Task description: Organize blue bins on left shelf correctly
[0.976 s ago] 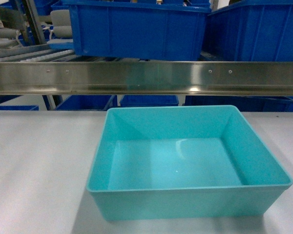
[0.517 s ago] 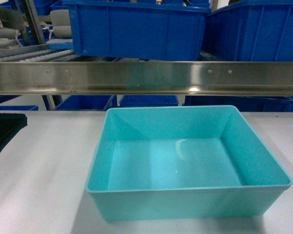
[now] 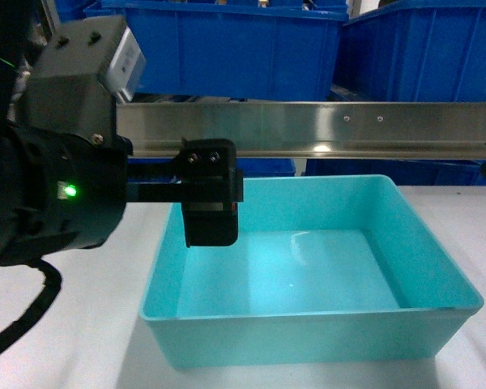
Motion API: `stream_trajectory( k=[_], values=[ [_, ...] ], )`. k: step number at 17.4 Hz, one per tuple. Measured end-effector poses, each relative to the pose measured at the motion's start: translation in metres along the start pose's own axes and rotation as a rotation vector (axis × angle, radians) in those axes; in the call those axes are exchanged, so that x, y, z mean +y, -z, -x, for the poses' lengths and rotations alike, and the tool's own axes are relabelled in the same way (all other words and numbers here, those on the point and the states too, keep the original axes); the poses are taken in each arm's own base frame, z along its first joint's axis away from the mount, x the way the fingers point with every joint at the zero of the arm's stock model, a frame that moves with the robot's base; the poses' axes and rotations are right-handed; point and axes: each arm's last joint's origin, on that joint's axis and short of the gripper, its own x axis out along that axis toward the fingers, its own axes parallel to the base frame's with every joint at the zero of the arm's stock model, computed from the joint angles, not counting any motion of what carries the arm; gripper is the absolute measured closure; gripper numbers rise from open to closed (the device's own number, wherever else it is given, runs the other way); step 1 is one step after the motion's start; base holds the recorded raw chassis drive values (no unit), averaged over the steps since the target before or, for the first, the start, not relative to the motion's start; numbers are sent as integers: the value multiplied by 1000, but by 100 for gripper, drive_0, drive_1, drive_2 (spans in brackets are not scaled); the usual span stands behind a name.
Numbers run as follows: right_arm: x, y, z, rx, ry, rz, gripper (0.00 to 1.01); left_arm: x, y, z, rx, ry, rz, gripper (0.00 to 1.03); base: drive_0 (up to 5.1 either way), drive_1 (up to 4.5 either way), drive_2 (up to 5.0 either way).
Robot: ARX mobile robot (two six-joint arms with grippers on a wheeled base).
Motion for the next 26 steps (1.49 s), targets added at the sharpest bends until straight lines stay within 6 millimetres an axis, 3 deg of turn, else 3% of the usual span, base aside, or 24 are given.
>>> stream_trajectory(
  k=[4, 13, 19, 22, 26],
  values=[
    [-1, 20, -24, 177, -83, -31, 3, -1, 8, -9, 57, -97, -6, 5, 0, 0, 0],
    [15, 43, -54, 322, -67, -10, 3, 11, 30, -32, 161, -143, 37, 5, 0, 0, 0],
    [23, 54, -69, 374, -63, 13, 3, 15, 45, -47, 238, -163, 105, 5, 0, 0, 0],
    [29, 54, -70, 373, -72, 37, 3, 24, 43, -50, 226, -187, 158, 5, 0, 0, 0],
    [28, 54, -70, 374, -69, 46, 3, 30, 57, -62, 284, -193, 192, 5, 0, 0, 0]
  ],
)
